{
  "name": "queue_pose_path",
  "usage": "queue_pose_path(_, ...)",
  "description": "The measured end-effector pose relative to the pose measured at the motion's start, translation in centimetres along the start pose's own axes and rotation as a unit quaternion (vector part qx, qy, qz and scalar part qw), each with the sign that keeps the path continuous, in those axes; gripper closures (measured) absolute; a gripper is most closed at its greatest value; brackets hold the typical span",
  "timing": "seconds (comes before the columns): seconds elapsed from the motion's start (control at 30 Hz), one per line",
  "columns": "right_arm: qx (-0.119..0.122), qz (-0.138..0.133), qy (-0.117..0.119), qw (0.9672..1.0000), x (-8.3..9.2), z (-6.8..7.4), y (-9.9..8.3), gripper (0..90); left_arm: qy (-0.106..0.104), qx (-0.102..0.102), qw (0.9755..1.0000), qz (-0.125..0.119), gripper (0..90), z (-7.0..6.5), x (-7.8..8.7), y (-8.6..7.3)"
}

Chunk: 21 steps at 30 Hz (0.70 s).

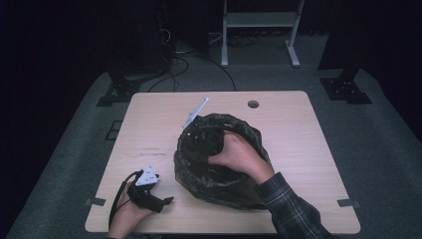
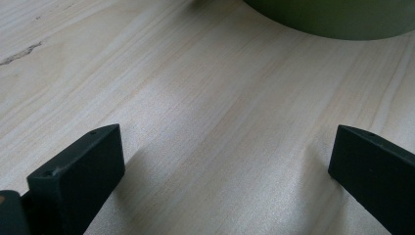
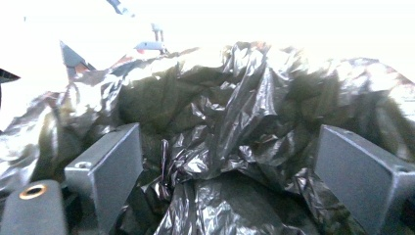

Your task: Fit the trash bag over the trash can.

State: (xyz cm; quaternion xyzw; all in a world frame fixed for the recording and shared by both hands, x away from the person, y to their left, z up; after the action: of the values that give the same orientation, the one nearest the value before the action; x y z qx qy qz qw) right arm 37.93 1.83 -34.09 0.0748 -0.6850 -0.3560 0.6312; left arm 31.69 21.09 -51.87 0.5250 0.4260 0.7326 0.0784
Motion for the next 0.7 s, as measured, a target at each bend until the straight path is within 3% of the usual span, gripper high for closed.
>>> queue_pose_path(0.33, -0.002, -0.043, 0.001, 0.9991, 3.1, -0.2, -0.4, 9.9, 0.000, 0.000, 1.0000, 0.000, 0.0, 0.0, 0.0, 0.0)
queue_pose_path(0.7, -0.012, -0.098, -0.007, 0.9951, 7.1, -1.1, -3.4, 9.9, 0.000, -0.001, 1.0000, 0.000, 0.0, 0.0, 0.0, 0.0)
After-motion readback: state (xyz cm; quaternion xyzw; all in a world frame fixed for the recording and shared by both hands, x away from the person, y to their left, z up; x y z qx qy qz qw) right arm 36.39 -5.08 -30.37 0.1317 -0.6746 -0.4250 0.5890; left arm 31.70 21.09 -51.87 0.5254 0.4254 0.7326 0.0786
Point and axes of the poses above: each handheld gripper's, and its own axes: x roughly backward along the jaws, y roughly out of its top, z roughly to its left, the point moved 5 cm from there along -x, roughly forward along the jaws, and after that the axes turned 6 degrees about -x, right-handed, at the moved point
